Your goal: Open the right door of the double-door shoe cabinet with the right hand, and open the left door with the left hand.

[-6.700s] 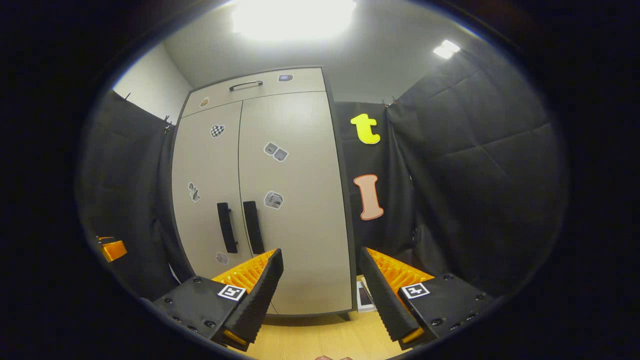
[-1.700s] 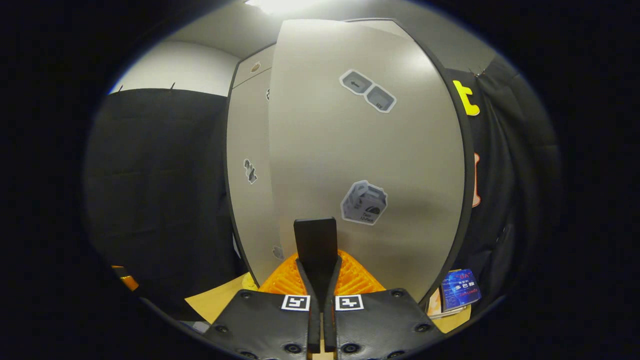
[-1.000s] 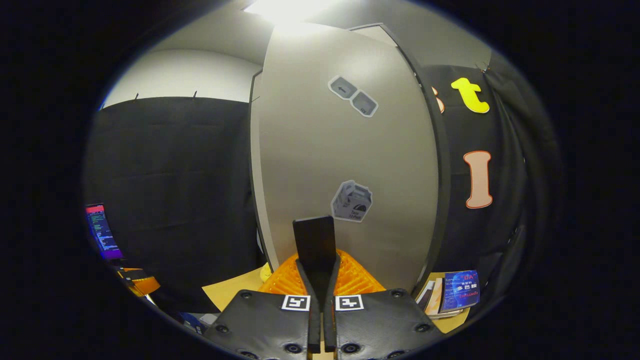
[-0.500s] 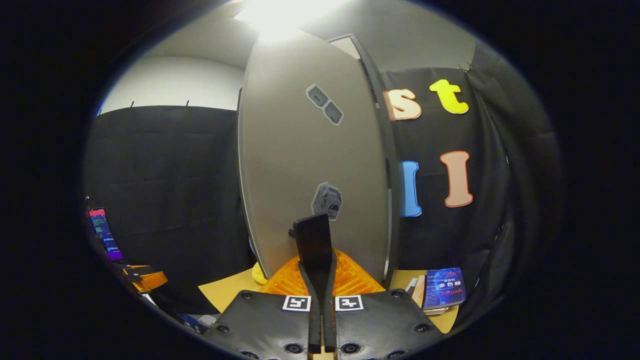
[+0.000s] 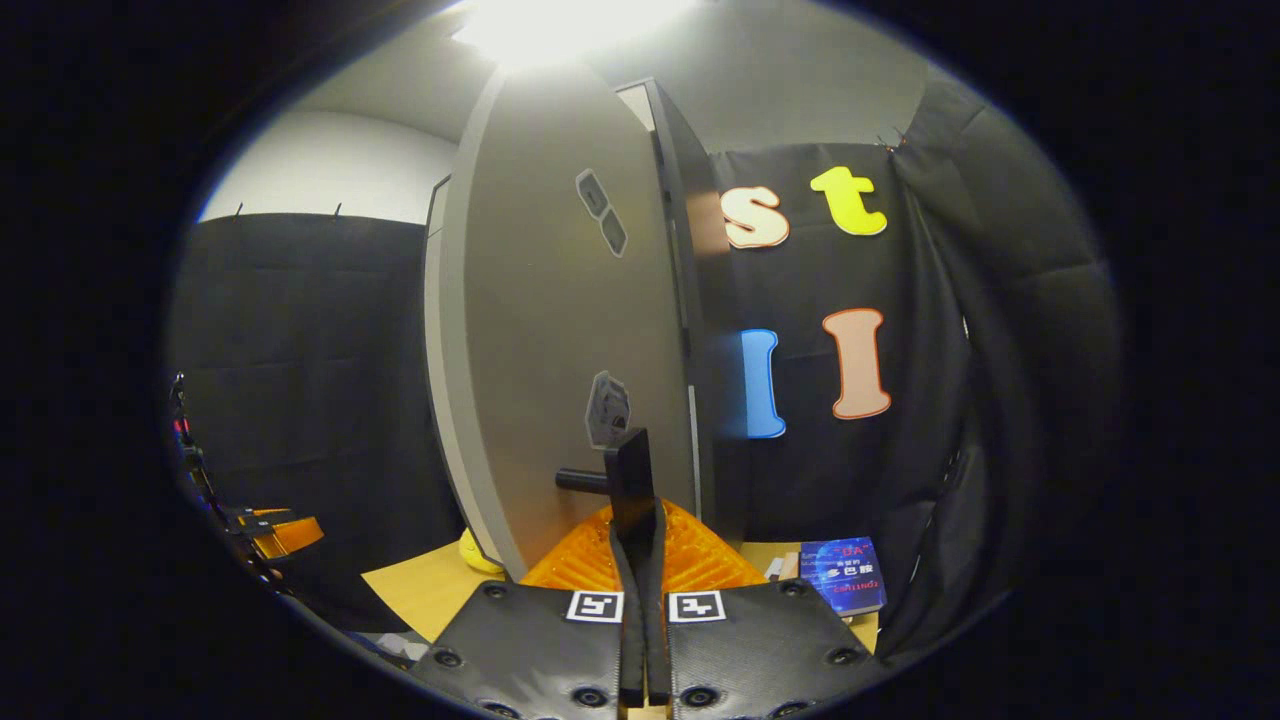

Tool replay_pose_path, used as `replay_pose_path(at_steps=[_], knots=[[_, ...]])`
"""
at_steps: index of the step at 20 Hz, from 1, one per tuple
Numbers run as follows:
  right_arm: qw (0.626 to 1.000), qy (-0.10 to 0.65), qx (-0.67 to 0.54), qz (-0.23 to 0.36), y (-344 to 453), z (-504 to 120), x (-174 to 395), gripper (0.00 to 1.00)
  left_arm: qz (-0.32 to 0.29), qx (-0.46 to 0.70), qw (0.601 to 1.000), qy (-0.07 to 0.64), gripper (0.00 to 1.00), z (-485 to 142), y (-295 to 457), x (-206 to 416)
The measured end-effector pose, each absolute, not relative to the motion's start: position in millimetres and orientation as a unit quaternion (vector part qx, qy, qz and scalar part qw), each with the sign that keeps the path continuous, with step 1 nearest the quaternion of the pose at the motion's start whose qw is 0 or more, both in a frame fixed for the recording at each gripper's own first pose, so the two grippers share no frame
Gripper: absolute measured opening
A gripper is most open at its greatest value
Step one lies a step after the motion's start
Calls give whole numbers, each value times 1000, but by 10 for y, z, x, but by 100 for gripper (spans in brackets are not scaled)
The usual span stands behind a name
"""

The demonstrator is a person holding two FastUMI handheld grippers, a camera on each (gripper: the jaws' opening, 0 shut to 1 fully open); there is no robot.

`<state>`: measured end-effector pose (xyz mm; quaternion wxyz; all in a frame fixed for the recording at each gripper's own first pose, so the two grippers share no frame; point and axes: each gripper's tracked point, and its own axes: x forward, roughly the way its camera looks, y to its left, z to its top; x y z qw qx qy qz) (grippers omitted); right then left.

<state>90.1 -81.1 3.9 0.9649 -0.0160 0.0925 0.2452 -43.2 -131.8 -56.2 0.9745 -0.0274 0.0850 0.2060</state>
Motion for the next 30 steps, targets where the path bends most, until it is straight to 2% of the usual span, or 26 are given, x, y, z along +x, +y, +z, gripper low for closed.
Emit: replay_pose_path(at_steps=[1, 6, 11, 15, 17, 20, 24, 27, 28, 29, 30], knots=[[967, 94, -4, 235, -801, 30, 884, 2, 196, -28, 977, 82, 95, -534, -1311, -311], [975, 104, 11, 196, -830, 30, 853, 0, 128, -20, 989, 75, 96, -430, -1346, 409], [985, 104, 3, 135, -874, 14, 805, 2, 63, -14, 996, 58, 95, -273, -1414, 1080], [988, 116, 27, 98, -989, -91, 494, 8, 27, -16, 998, 49, 96, -198, -1364, 1575], [992, 118, 23, 46, -1216, -127, 369, 26, 10, -21, 999, 44, 96, -146, -1352, 1815], [995, 98, 14, -32, -1513, -5, 197, 100, -16, -34, 999, 36, 95, -93, -1376, 2138], [990, 70, 3, -125, -1819, 141, -71, 98, -62, -47, 997, 22, 95, -9, -1577, 2438], [982, 54, -3, -180, -2074, 240, -277, 98, -62, -38, 997, 21, 95, -34, -1645, 2654], [980, 52, -3, -190, -2165, 274, -296, 92, -55, -36, 997, 28, 94, -80, -1665, 2718], [980, 48, -1, -196, -2242, 307, -273, 92, -47, -37, 998, 37, 92, -119, -1676, 2762], [979, 42, 2, -199, -2319, 349, -226, 92, -43, -39, 997, 44, 76, -148, -1684, 2785]])
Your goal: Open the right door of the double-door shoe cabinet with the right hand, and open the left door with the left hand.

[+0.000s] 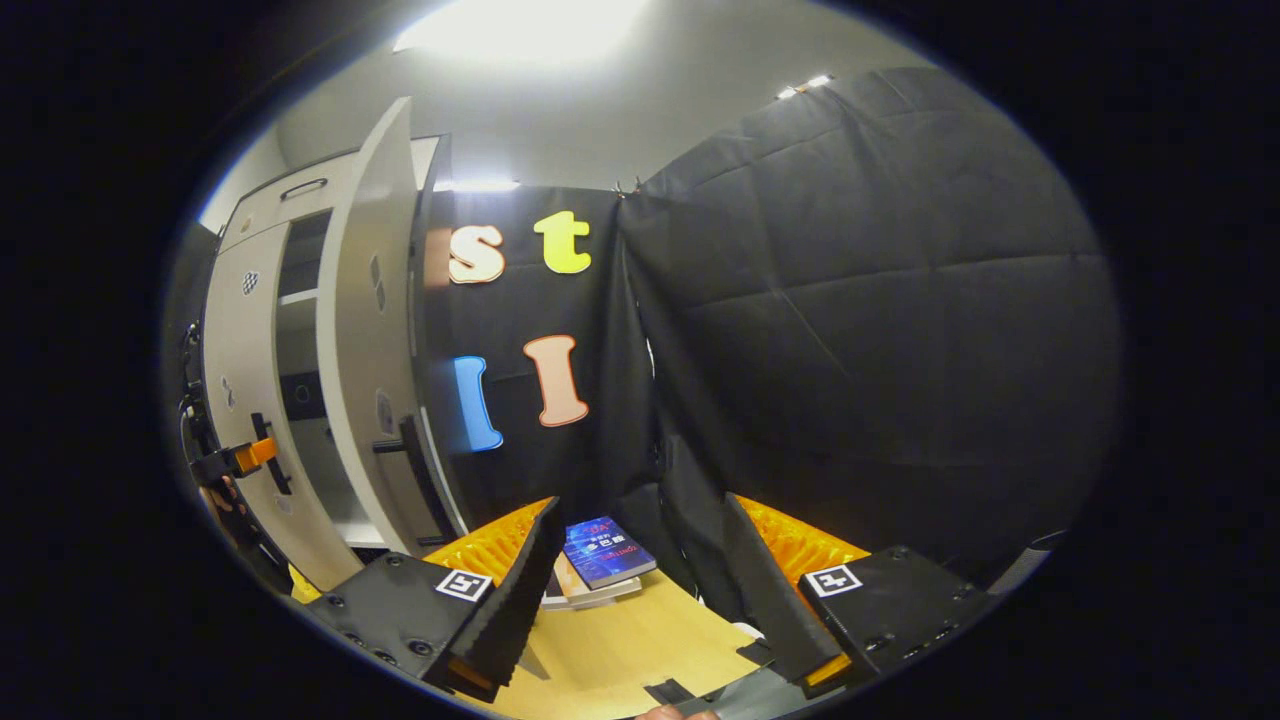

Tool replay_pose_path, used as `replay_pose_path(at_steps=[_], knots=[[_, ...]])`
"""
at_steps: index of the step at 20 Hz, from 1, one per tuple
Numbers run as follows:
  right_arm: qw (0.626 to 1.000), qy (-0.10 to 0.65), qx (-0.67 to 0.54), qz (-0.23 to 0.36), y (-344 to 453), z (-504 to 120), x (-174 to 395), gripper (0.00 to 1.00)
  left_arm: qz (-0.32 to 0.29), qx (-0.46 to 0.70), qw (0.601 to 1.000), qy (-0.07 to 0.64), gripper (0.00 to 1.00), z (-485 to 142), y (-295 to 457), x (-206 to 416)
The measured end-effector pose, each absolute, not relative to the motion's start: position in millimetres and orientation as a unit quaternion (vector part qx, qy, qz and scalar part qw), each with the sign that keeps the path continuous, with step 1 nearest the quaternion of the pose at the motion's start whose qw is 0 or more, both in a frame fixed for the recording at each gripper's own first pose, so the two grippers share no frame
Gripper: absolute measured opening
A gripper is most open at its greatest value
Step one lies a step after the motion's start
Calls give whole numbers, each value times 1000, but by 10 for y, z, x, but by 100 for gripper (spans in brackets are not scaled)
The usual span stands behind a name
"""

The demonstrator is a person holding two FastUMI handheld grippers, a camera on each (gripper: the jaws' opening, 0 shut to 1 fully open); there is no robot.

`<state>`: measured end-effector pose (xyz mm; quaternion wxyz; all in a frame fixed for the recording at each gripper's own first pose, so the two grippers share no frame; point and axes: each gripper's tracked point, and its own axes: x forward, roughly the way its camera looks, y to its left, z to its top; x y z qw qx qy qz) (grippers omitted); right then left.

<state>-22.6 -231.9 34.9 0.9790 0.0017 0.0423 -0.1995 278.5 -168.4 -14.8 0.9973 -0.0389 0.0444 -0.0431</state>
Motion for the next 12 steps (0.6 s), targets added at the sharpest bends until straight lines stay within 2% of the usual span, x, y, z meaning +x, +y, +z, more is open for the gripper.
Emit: replay_pose_path(at_steps=[1, 2, 3, 5, 6, 8, 12], knots=[[979, 38, 6, -201, -2389, 373, -162, 98, -41, -39, 997, 51, 72, -189, -1710, 2800], [979, 36, 12, -198, -2445, 400, -57, 98, -35, -36, 997, 61, 73, -252, -1705, 2806], [981, 36, 19, -190, -2492, 409, 76, 92, -29, -33, 997, 67, 72, -299, -1703, 2823], [986, 37, 19, -160, -2510, 388, 391, 92, -23, -43, 995, 82, 59, -397, -1739, 2851], [988, 47, 10, -145, -2524, 333, 548, 98, -23, -44, 994, 92, 53, -475, -1786, 2868], [992, 65, -2, -107, -2464, 256, 826, 98, -4, -43, 996, 81, 32, -434, -1759, 2860], [997, 76, 3, -24, -2194, 143, 1263, 98, 27, -16, 997, 67, 24, -426, -1714, 2870]])
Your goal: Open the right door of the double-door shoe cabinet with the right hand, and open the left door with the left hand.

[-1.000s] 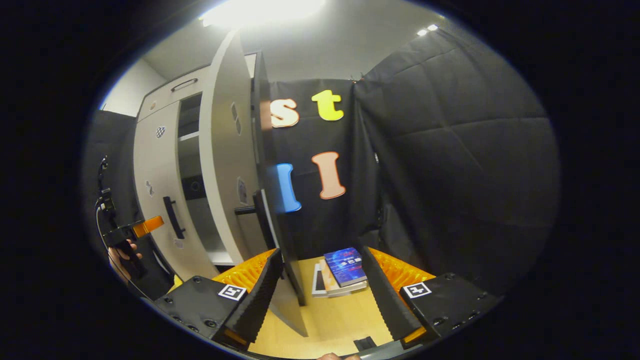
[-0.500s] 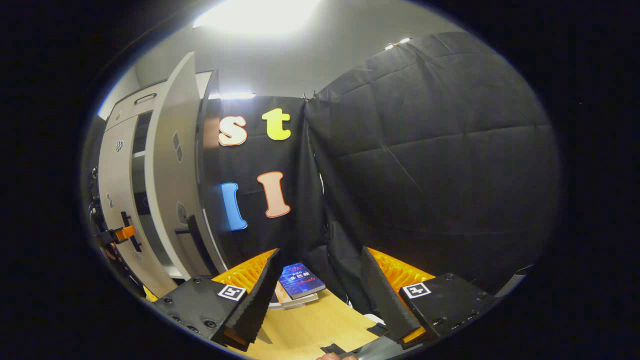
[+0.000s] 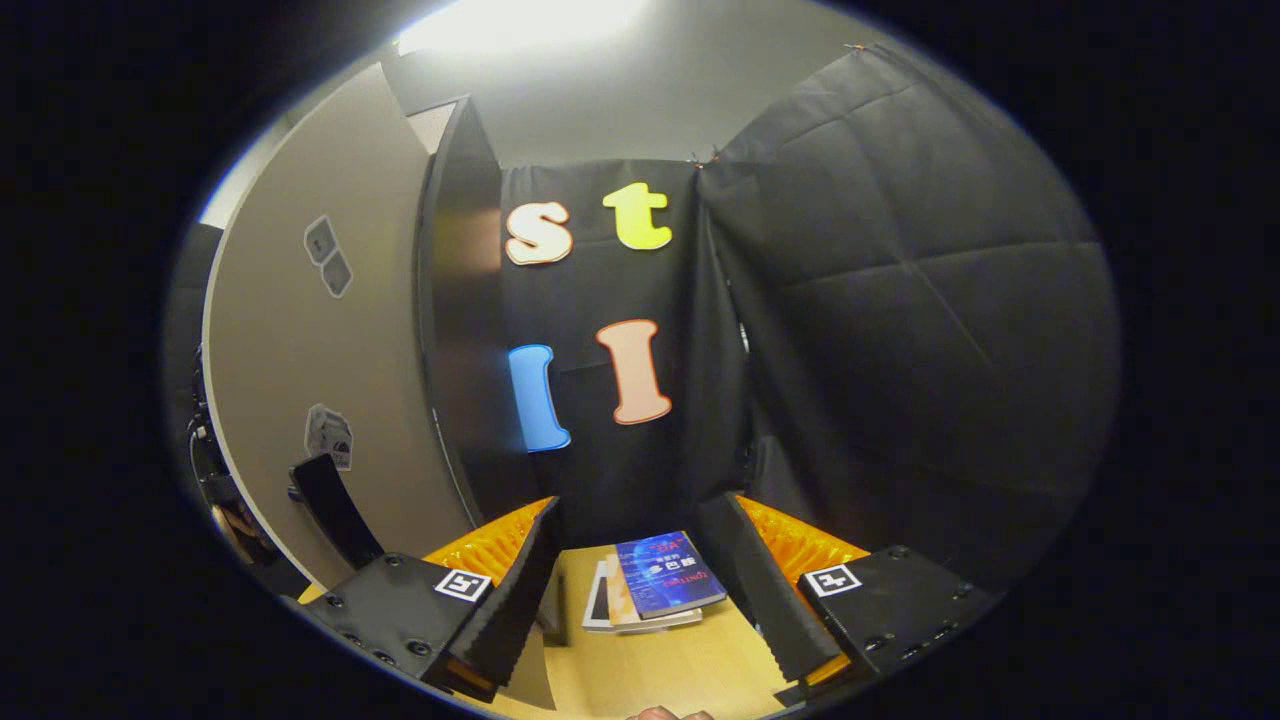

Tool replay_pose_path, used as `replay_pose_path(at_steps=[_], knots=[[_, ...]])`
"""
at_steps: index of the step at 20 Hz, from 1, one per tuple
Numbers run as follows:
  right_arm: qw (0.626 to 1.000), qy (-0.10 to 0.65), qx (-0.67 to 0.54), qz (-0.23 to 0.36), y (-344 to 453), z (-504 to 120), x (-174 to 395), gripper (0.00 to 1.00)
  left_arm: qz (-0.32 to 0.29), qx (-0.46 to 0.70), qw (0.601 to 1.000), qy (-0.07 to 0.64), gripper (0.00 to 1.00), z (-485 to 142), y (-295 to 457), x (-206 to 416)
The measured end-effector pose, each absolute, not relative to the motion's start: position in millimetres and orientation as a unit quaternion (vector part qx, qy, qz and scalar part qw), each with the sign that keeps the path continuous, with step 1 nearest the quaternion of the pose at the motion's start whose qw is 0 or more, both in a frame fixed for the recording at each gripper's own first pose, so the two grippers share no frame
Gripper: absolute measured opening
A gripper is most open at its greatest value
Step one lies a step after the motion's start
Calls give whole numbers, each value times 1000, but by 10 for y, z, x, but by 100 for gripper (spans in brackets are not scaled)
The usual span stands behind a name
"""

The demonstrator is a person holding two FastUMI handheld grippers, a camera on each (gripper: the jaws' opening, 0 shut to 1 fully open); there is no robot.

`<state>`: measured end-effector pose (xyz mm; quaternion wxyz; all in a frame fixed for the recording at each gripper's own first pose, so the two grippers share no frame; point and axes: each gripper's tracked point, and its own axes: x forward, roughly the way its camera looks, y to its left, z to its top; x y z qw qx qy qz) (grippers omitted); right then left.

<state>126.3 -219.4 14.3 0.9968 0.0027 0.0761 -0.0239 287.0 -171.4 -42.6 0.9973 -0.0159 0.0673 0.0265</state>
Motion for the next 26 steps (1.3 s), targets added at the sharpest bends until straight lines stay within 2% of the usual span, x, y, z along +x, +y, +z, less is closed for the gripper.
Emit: replay_pose_path(at_steps=[2, 5, 6, 9, 17, 26], knots=[[996, 84, -2, 11, -2075, 47, 1381, 98, 33, -23, 997, 64, 24, -435, -1726, 2871], [994, 96, 0, 58, -1895, -70, 1486, 98, 39, -26, 997, 62, 12, -417, -1714, 2853], [992, 102, 3, 70, -1849, -110, 1488, 98, 40, -25, 997, 64, 5, -455, -1712, 2841], [991, 100, 6, 84, -1821, -80, 1448, 98, 37, -31, 997, 64, 5, -449, -1714, 2817], [993, 90, 53, 50, -1714, 32, 1230, 98, 19, -35, 998, 54, 5, -382, -1633, 2482], [997, 69, 35, 3, -1550, 129, 854, 98, 10, -63, 997, 51, 5, -332, -1422, 2135]])
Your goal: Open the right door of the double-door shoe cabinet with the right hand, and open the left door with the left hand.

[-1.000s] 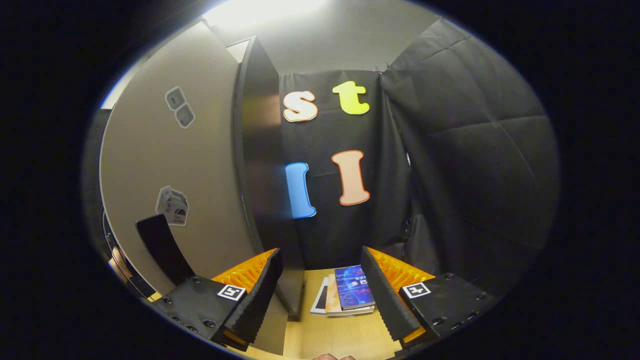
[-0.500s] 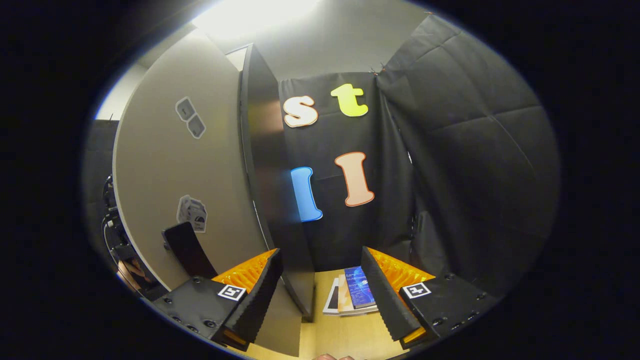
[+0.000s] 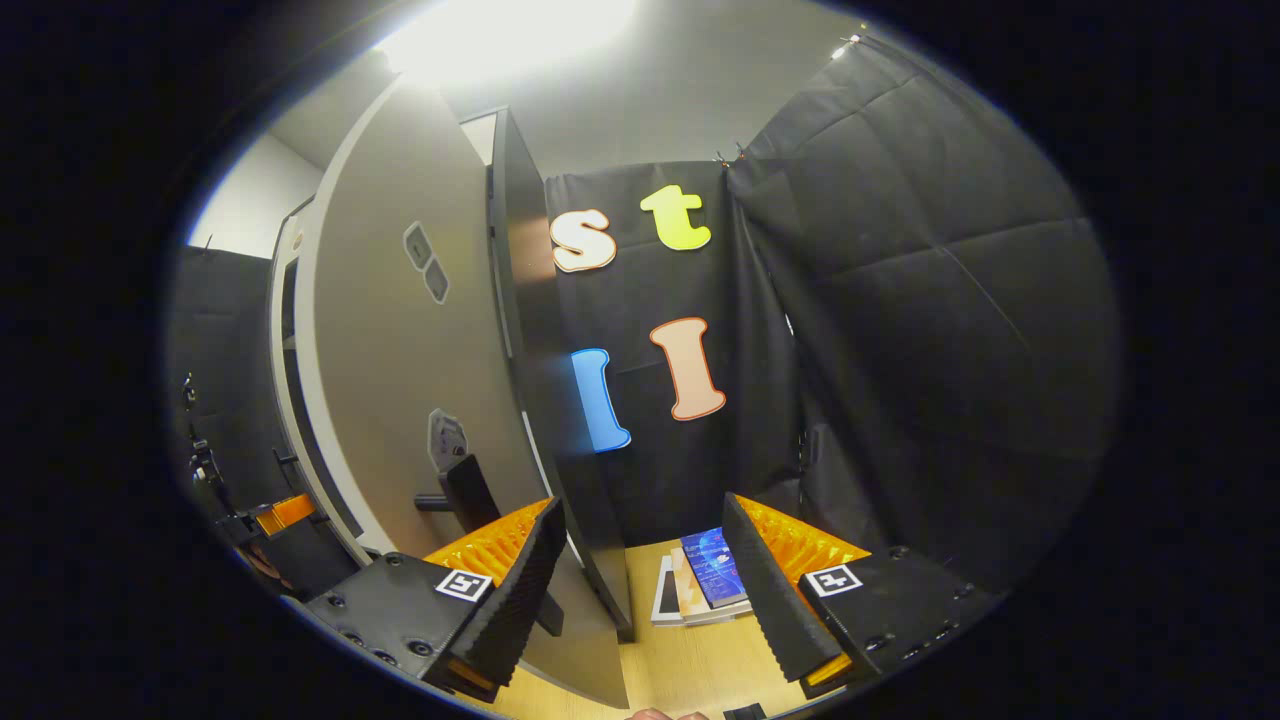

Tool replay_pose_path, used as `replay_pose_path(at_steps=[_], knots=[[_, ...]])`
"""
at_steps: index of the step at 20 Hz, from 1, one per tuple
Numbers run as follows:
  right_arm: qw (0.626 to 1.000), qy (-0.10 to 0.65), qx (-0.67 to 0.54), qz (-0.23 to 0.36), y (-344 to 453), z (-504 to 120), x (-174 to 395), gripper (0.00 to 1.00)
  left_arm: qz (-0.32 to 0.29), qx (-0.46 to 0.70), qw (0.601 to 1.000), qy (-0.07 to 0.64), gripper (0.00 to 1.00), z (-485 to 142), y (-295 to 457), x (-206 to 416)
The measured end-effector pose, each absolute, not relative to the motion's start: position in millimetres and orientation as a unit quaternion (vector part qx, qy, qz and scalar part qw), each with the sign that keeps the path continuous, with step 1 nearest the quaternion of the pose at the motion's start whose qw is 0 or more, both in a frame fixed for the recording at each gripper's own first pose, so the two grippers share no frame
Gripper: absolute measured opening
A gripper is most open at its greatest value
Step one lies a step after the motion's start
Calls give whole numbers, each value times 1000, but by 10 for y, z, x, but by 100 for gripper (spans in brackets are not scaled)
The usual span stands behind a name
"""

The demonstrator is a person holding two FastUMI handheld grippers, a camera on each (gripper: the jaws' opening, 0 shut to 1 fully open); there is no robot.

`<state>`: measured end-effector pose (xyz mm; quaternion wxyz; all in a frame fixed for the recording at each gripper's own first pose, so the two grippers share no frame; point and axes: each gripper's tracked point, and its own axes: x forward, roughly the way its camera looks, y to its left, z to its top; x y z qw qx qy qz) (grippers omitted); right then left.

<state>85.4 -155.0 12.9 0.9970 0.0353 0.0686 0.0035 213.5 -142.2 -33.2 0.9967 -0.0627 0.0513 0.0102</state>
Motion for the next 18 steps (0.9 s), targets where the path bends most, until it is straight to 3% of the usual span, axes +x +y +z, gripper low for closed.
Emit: replay_pose_path(at_steps=[11, 16, 18], knots=[[997, 41, 4, -64, -1521, 158, 391, 98, 18, -66, 997, 28, 4, -253, -1105, 1877], [996, 35, 5, -84, -1481, 179, 189, 98, -8, -152, 988, 29, 3, -231, -830, 1788], [995, 30, 3, -95, -1473, 190, 110, 98, -8, -125, 992, 27, 3, -218, -726, 1725]])
